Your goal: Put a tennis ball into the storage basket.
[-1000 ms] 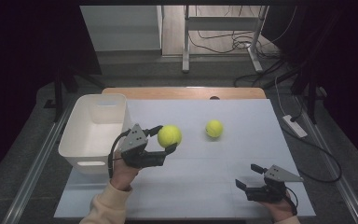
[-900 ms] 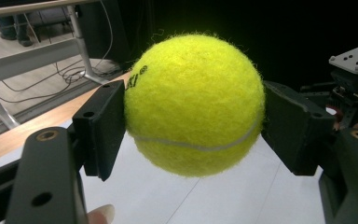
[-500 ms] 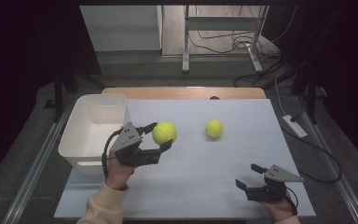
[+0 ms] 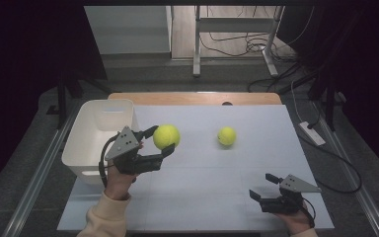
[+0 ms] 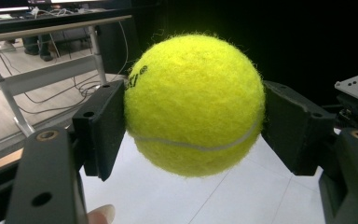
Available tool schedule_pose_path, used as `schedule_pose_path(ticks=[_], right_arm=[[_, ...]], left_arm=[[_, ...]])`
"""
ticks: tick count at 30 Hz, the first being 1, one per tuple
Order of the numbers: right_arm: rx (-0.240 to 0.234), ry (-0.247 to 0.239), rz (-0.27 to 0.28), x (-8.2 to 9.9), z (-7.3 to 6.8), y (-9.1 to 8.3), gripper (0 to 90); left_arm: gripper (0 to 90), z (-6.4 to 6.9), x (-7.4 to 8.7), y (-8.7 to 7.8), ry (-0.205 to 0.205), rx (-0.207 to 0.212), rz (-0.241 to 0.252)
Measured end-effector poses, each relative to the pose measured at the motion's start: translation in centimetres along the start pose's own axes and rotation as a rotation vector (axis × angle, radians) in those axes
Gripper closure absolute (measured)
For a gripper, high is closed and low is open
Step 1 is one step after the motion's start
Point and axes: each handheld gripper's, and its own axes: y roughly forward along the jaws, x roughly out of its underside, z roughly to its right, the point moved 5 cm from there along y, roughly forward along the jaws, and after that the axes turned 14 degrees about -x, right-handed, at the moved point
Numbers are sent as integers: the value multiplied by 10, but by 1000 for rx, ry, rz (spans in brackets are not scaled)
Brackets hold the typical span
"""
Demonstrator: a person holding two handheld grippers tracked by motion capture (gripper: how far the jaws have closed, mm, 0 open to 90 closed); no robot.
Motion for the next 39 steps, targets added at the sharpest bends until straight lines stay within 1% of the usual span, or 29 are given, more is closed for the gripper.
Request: schedule_pose_path(ticks=[8, 13, 17, 22, 24, 25, 26, 28, 39], right_arm=[[-2, 4, 2, 0, 0, 0, 99], [-2, 2, 3, 0, 0, 0, 99], [-2, 2, 5, 0, 0, 0, 99], [1, 1, 3, 0, 0, 0, 99], [1, 1, 4, 0, 0, -1, 99], [1, 2, 4, 0, 0, -1, 99], [1, 2, 4, 0, 0, -1, 99], [1, 2, 4, 0, 0, -1, 99], [0, 0, 8, -1, 0, -1, 99]], left_arm=[[270, -6, -1, -3, -5, -14, 1], [270, -11, -2, -5, -12, -32, 2], [270, -13, -2, -6, -7, -44, 6], [270, -18, -2, -8, -9, -69, 3], [270, -20, -2, -8, -4, -82, 0], [270, -20, -2, -8, -4, -82, 0], [270, -22, -2, -9, -7, -92, -1], [270, -23, -2, -9, -8, -95, -1], [270, -41, -1, -18, -39, -157, -13]])
